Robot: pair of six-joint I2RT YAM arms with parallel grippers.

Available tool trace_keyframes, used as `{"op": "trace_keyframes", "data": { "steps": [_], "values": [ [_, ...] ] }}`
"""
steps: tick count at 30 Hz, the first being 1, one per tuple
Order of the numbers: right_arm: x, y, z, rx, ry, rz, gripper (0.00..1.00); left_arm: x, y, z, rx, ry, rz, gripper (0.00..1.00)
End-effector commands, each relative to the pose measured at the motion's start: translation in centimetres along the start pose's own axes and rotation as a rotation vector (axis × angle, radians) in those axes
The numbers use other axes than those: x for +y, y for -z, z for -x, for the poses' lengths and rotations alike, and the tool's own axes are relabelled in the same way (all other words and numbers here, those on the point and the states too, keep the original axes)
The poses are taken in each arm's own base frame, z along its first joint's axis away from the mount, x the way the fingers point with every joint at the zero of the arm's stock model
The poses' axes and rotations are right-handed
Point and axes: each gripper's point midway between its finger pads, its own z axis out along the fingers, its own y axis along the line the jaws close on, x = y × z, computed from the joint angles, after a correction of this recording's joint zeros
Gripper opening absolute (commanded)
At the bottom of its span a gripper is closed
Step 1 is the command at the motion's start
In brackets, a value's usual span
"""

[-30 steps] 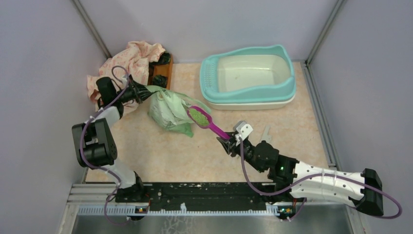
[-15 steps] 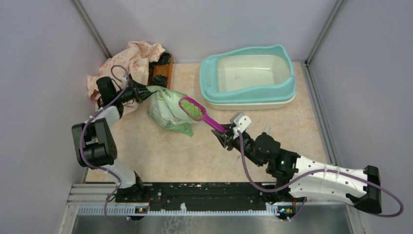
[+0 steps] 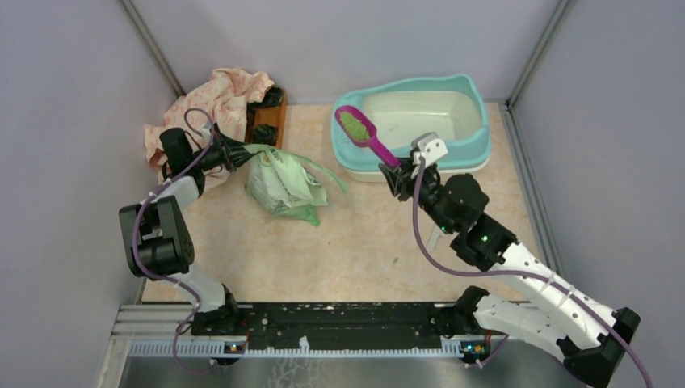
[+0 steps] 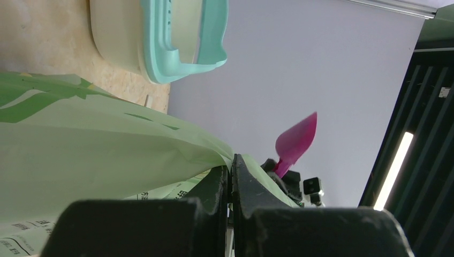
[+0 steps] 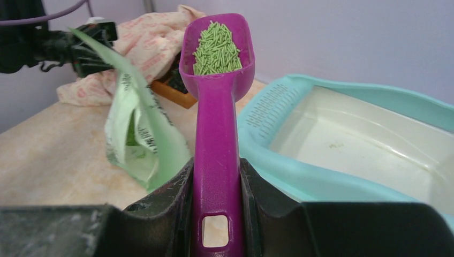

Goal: Fill the litter box with clean litter
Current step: Pour the cat litter into the litter box.

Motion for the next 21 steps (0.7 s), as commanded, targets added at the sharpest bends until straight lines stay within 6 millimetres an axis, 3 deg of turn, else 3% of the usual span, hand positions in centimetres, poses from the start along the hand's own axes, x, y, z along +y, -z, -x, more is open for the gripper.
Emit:
{"op": "trace_keyframes", "data": {
  "steps": [1,5,14,21],
  "values": [
    [-2.6,-1.3,4.0,-0.018,-0.012,-0.031,0.0,-0.4,0.4,-0.4,0.006,-0.066,-0.018,0.0],
    [-5.0,-3.7,3.6,0.101,-0.04,-0.069,0.0,-0.5,0.5,-0.4,0.017,-0.065,-0.026,0.0],
    [-11.0,-8.1,0.3,0.406,-0.046,-0.183,0.0,-1.1,0.5,-0.6,0.043,-0.073,-0.039,0.0],
    [-14.6,-8.4,-2.9,0.633,-0.022,-0.233,0.0,-0.9,0.6,-0.8,0.048,-0.072,-0.042,0.0]
  ]
}}
